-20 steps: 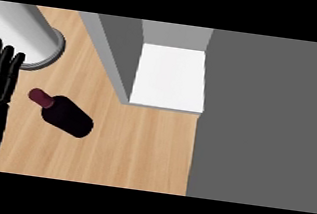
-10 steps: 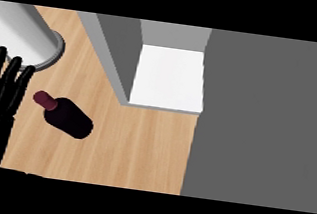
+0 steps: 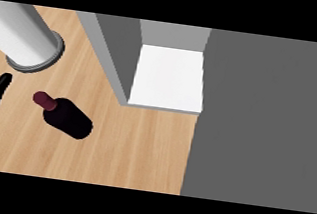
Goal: Pick up the wine, place it into the cabinet and close the cabinet
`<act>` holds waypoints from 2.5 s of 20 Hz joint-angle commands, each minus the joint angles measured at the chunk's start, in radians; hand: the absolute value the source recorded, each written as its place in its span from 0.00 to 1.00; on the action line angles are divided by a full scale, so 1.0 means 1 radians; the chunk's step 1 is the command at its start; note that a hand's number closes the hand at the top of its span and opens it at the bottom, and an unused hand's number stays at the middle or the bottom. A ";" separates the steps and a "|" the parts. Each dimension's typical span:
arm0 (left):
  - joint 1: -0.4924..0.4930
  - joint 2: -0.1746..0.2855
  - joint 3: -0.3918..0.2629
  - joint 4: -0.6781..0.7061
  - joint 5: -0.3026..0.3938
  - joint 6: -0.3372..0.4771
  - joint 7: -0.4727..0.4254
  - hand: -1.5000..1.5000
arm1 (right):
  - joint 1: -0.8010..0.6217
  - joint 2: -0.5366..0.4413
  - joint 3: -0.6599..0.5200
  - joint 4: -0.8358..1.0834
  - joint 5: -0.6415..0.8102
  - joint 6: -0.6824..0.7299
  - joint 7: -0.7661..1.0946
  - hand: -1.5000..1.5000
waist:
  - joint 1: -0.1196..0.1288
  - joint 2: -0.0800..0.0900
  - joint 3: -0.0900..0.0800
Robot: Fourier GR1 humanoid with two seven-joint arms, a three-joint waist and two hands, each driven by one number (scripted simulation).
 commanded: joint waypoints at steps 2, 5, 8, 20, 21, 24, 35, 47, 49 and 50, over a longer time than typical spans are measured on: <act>-0.042 0.046 0.084 -0.115 0.070 0.034 0.106 0.00 | 0.035 0.005 0.070 -0.237 0.007 -0.063 0.153 0.00 | 0.001 -0.001 -0.001; -0.007 0.034 0.035 -0.179 0.031 0.050 0.136 0.00 | 0.040 -0.012 0.032 -0.225 -0.032 -0.045 0.124 0.00 | 0.003 -0.003 0.000; -0.016 0.035 0.004 -0.187 0.000 0.067 0.160 0.00 | 0.091 -0.025 0.040 -0.248 -0.033 -0.036 0.107 0.00 | -0.003 -0.005 0.000; -0.075 0.073 0.075 -0.177 -0.028 0.147 0.198 0.00 | 0.029 -0.009 0.134 -0.305 0.048 -0.125 0.207 0.00 | 0.001 -0.005 -0.001; -0.105 0.080 0.069 -0.209 -0.014 0.160 0.233 0.00 | -0.034 -0.014 0.076 -0.286 0.002 -0.142 0.246 0.00 | 0.009 -0.004 -0.001; -0.077 0.088 0.109 -0.189 0.001 0.138 0.192 0.00 | 0.023 -0.037 0.069 -0.284 -0.008 -0.101 0.181 0.00 | 0.005 -0.004 0.000; 0.071 0.034 0.164 0.060 0.021 -0.022 -0.066 0.00 | -0.022 0.011 0.099 -0.240 0.018 -0.142 0.191 0.00 | 0.005 0.002 -0.002; -0.008 0.068 0.263 0.423 0.045 -0.135 -0.261 0.00 | 0.059 0.003 0.070 -0.239 -0.032 -0.078 0.113 0.00 | -0.011 0.003 0.000; -0.001 0.030 0.240 0.473 -0.039 -0.101 -0.338 0.00 | 0.042 0.008 0.061 -0.253 -0.041 -0.088 0.145 0.00 | -0.011 0.004 -0.001; -0.007 0.055 0.279 0.482 -0.012 -0.109 -0.333 0.00 | 0.075 0.000 0.039 -0.241 -0.051 -0.066 0.109 0.00 | -0.010 0.003 0.000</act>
